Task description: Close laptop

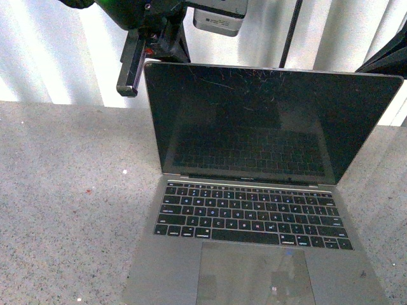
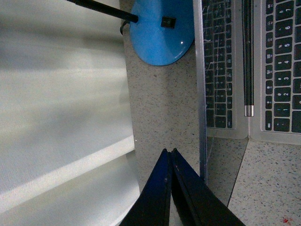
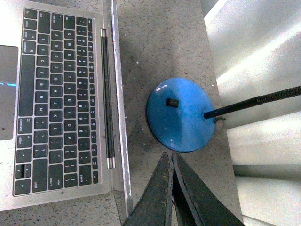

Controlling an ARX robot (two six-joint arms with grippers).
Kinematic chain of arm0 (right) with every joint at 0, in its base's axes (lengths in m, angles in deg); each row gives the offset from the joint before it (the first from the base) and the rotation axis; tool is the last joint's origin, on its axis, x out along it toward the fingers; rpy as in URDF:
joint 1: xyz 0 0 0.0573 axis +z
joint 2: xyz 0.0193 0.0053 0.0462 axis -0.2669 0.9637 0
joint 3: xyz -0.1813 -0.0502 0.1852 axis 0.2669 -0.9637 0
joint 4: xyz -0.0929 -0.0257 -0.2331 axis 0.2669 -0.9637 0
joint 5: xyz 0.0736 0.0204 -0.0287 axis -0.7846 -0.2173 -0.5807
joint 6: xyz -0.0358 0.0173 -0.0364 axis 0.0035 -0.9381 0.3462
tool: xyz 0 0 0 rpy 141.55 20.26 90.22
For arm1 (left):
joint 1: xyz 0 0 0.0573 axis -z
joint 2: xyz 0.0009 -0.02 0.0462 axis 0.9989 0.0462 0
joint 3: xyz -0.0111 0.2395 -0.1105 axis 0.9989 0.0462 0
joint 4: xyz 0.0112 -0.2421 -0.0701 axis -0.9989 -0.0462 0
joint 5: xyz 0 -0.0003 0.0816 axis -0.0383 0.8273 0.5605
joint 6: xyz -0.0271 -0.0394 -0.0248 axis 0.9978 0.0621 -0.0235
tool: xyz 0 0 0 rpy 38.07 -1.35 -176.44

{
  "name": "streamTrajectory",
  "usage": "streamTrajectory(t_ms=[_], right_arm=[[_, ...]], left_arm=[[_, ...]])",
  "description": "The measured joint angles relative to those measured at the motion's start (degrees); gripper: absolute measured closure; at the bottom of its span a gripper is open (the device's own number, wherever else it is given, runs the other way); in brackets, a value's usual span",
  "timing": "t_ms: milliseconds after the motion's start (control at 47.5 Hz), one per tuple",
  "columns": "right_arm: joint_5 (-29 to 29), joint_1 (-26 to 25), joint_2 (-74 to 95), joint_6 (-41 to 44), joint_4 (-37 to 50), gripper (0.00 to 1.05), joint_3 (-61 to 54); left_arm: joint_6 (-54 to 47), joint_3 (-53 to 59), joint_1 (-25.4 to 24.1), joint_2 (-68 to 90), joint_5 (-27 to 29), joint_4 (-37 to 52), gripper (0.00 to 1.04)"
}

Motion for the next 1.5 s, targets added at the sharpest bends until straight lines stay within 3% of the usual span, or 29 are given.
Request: streamTrajectory(t_ms=[885,1496], right_arm=[[1.09,1.66,-4.28,-0.26,-3.19,1.02,-8.90],[1.51,3.58,-6.08,-4.09,2.60,1.02,-18.47]], left_arm=[[-1.44,15.10,1.62,-8.07,-0.70,4.09,1.01],[0.07,25.64,2.82,-9.07,-1.09,9.57,1.01]])
